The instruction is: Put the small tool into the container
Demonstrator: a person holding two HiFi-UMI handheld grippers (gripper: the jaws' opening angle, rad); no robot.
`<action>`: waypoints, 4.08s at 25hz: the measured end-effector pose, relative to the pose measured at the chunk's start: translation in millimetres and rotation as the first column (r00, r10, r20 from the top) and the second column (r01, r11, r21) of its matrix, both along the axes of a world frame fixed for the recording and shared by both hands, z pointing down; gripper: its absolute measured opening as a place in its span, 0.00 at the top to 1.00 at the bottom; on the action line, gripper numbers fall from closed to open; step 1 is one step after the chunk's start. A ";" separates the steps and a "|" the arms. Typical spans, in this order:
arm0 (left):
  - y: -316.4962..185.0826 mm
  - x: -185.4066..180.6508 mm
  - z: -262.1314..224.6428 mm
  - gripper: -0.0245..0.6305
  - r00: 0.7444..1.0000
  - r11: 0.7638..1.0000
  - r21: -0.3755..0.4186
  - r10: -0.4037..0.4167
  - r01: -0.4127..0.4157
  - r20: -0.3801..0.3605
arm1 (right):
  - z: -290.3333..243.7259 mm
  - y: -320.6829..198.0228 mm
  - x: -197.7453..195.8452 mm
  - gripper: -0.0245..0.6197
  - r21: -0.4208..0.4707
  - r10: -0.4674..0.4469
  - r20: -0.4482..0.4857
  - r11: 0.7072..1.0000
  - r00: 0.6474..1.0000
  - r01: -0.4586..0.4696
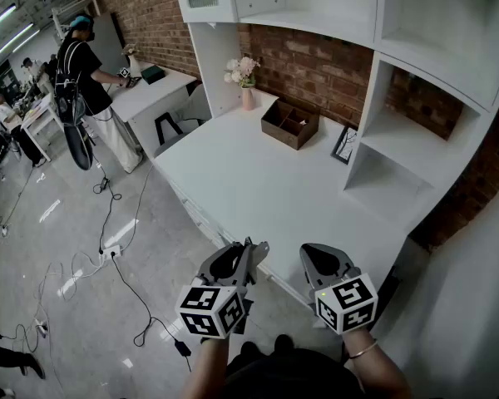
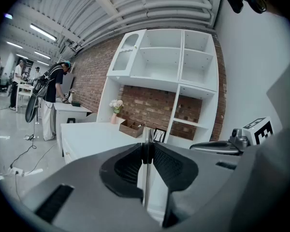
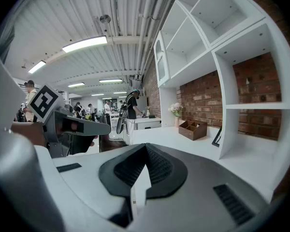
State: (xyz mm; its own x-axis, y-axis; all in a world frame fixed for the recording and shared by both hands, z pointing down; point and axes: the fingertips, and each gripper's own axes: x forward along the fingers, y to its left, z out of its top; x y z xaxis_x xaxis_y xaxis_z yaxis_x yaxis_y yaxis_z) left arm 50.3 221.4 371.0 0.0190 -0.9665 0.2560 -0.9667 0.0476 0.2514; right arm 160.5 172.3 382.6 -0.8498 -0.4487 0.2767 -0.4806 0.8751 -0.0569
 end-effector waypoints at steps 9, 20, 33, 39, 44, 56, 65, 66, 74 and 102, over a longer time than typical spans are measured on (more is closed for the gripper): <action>0.2 -4.7 0.2 0.85 1.000 1.000 0.001 -0.017 0.017 -0.002 | 2.0 -1.6 -4.9 0.95 -0.006 -0.017 0.009 1.000 1.000 0.017; -7.1 -16.2 -1.6 0.85 0.999 0.999 0.016 -0.035 0.035 -0.015 | 2.6 -14.6 -3.3 0.95 -0.017 0.011 0.039 1.000 0.999 -0.010; -100.4 -77.4 14.2 0.85 0.999 1.000 0.003 0.018 -0.018 -0.034 | 11.8 -89.8 -58.8 0.95 -0.042 0.051 0.059 0.998 0.997 -0.049; -173.3 -117.4 26.5 0.85 0.993 0.994 -0.030 0.106 -0.108 -0.055 | 28.8 -147.0 -106.5 0.95 -0.097 0.120 0.034 0.988 0.992 -0.116; -235.8 -148.5 35.3 0.85 0.981 0.981 -0.060 0.180 -0.185 -0.077 | 37.8 -196.2 -141.3 0.95 -0.133 0.186 0.012 0.974 0.983 -0.182; -351.5 -197.2 46.2 0.85 0.951 0.953 -0.073 0.285 -0.295 -0.117 | 52.2 -290.8 -195.5 0.95 -0.166 0.264 -0.053 0.949 0.963 -0.269; -417.9 -213.9 45.7 0.85 0.932 0.934 -0.062 0.344 -0.352 -0.111 | 60.0 -344.4 -215.8 0.95 -0.174 0.304 -0.072 0.934 0.950 -0.312; -424.4 -214.4 45.7 0.85 0.930 0.932 -0.061 0.351 -0.358 -0.110 | 61.2 -349.2 -217.2 0.95 -0.174 0.309 -0.074 0.932 0.948 -0.317; -471.9 -214.4 43.2 0.85 0.913 0.914 -0.049 0.397 -0.402 -0.089 | 73.6 -371.2 -222.4 0.95 -0.193 0.355 -0.085 0.911 0.931 -0.365; -610.2 -178.4 -11.8 0.85 0.877 0.872 0.097 0.479 -0.479 0.024 | 96.3 -408.5 -224.2 0.95 -0.238 0.391 -0.088 0.885 0.916 -0.400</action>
